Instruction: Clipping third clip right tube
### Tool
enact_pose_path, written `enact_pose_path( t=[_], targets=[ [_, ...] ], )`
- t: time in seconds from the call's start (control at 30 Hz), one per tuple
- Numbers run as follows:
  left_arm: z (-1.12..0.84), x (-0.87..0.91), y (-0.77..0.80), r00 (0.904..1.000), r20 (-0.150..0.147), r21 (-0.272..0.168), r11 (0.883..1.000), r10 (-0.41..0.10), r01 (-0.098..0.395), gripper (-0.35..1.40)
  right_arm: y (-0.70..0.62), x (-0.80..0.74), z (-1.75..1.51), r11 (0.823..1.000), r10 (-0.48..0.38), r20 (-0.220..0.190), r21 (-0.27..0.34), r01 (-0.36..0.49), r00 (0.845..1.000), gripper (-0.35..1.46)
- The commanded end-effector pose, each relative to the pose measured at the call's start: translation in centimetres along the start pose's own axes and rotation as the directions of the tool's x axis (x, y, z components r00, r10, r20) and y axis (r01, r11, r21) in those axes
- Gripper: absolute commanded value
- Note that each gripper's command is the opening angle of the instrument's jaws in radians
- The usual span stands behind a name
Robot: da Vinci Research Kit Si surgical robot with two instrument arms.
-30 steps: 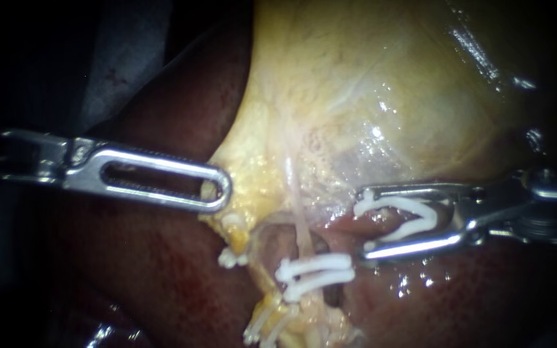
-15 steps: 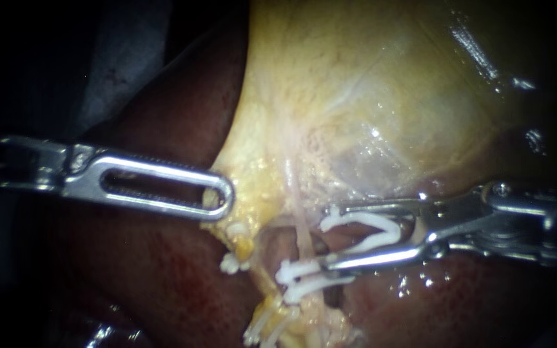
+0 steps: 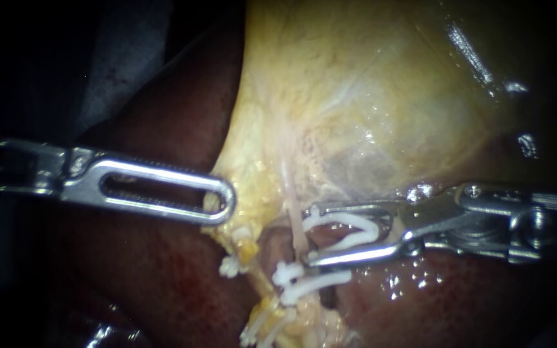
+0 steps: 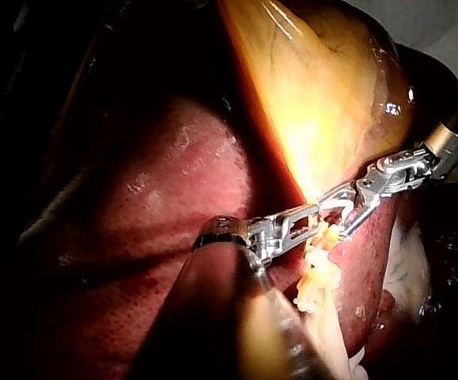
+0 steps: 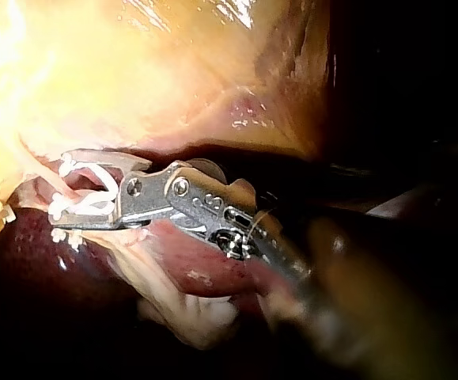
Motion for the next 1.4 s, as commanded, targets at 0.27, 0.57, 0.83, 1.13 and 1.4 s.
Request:
enact_pose_path(
  t=[0.27,0.57,0.83,1.13,1.4],
  targets=[
    [0.00,0.00,-0.02,1.0000,0.000,0.000,1.000,0.000,0.000,-0.35,0.07,0.01,0.13,1.000,-0.001,0.009,0.013,0.001,1.000,0.50],
    [0.01,0.01,-0.01,1.0000,0.001,-0.001,1.000,0.000,0.000,-0.35,-0.03,0.09,0.35,1.000,-0.003,0.017,0.025,0.002,1.000,0.48],
    [0.01,0.00,-0.01,1.0000,0.000,-0.001,1.000,0.000,0.000,-0.35,-0.05,0.22,0.31,1.000,0.006,0.015,0.025,-0.007,1.000,0.44],
    [0.01,0.01,0.00,1.0000,0.001,-0.001,1.000,0.000,0.000,-0.35,-0.03,0.38,0.27,1.000,0.023,0.008,0.018,-0.023,1.000,0.42],
    [0.01,0.01,0.00,1.0000,0.001,-0.001,1.000,0.001,-0.001,-0.35,-0.01,0.40,0.24,1.000,0.025,0.001,0.008,-0.025,1.000,0.13]
  ],
)
